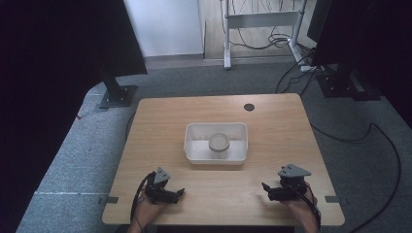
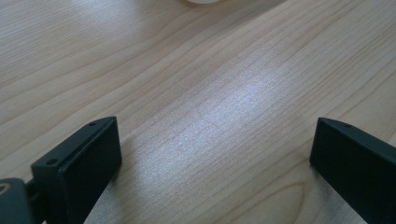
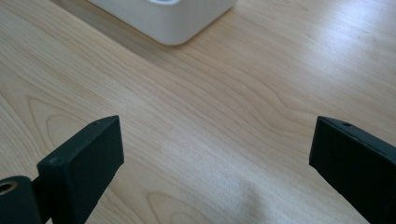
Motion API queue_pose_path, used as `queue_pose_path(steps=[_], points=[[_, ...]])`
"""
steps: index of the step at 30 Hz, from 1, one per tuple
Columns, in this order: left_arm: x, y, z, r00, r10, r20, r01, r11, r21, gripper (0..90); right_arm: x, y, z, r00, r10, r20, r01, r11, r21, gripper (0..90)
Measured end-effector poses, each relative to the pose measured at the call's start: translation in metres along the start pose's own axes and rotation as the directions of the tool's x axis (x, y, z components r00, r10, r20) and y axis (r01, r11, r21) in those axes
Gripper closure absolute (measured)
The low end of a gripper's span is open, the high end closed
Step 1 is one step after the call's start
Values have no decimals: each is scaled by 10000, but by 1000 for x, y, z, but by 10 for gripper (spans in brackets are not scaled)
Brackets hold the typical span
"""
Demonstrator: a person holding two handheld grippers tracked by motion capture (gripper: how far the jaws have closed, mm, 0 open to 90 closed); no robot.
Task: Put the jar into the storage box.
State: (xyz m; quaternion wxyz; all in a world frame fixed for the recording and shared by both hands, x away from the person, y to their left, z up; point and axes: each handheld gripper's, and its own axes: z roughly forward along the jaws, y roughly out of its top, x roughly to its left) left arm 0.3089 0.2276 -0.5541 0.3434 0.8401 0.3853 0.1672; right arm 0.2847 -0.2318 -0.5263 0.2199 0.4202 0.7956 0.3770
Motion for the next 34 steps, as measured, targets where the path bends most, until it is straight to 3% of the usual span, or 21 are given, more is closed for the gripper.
queue_pose_path(steps=[11,22,28,34], points=[[0,0,0,10000,-24,-23,24,10000,6,17,-5,-17,-5,9995,308,120,-310,9994,135,26],[0,0,0,10000,-27,-21,27,10000,16,17,-8,-39,-5,9976,655,233,-671,9949,748,30],[0,0,0,10000,-34,-20,34,10000,5,17,-8,-46,-4,9969,741,271,-766,9912,1075,31],[0,0,0,10000,-33,-25,33,10000,10,17,-9,-48,-5,9960,862,239,-883,9906,1042,29]])
